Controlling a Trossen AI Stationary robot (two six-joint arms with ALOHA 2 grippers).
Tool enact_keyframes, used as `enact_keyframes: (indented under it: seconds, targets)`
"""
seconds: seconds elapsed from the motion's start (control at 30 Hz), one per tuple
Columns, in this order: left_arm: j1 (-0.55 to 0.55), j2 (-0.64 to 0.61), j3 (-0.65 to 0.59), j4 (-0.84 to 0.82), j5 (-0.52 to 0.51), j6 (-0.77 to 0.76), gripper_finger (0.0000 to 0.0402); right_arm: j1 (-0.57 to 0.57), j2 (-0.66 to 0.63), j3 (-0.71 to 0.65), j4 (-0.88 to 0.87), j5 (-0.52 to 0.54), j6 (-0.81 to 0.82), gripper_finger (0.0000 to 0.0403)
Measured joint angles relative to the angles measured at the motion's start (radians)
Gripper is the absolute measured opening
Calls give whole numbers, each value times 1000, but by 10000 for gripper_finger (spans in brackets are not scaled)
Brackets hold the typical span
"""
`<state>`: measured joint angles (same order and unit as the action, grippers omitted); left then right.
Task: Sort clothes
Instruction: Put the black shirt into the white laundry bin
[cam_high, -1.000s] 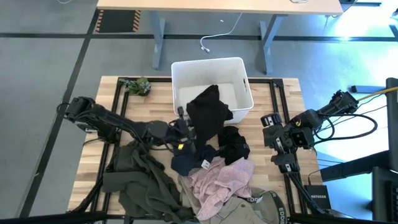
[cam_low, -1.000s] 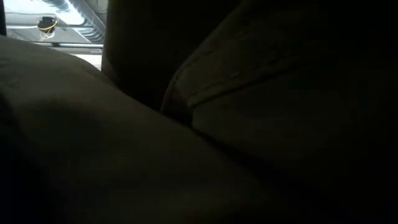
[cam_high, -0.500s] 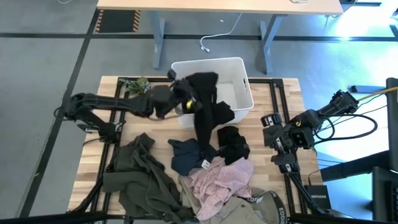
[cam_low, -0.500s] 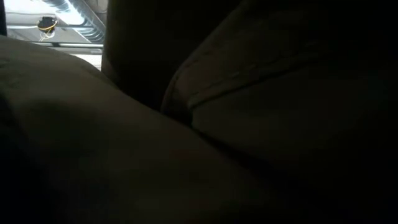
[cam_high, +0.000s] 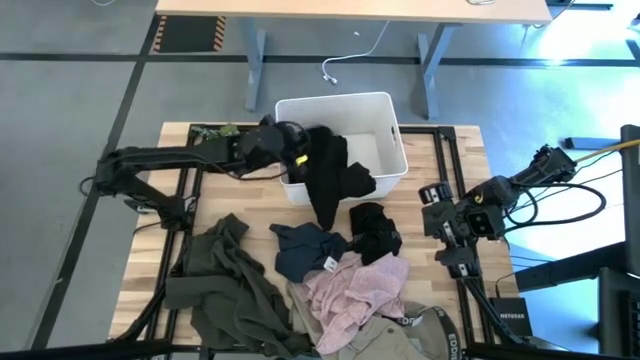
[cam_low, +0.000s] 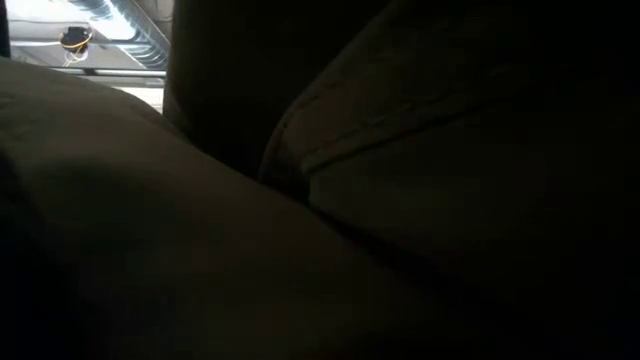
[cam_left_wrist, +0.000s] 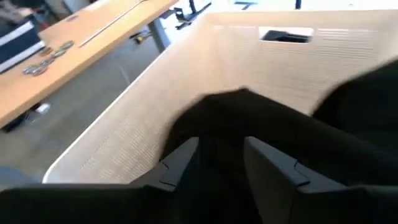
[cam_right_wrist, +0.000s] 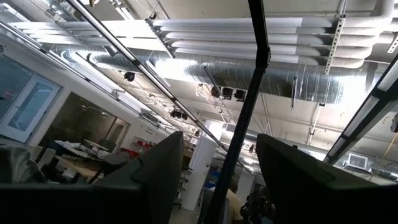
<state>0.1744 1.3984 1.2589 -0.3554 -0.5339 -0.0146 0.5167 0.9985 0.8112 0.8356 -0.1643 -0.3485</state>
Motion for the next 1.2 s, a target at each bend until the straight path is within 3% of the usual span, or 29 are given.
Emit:
enact_keyframes:
  seconds: [0.13,0.3,0.43,0.57,0.77,1.0,1.2]
  targets:
    - [-63,-78,-1,-100,9,-35,128,0,0,0,0,0,0,222]
    - [-188,-119,-5,56,173,-5,128,0,0,0,3,0,0,222]
    - [-272,-32,-8,153,197,61,128,0,0,0,8,0,0,222]
    - [-297,94,-8,299,160,116,128,0,0,0,7,0,0,222]
    - [-274,246,-9,467,-6,240,128,0,0,0,3,0,0,222]
    - [-208,279,-8,521,-32,212,125,0,0,0,0,0,0,222]
    - [-190,279,-3,521,-28,205,83,0,0,0,0,0,0,222]
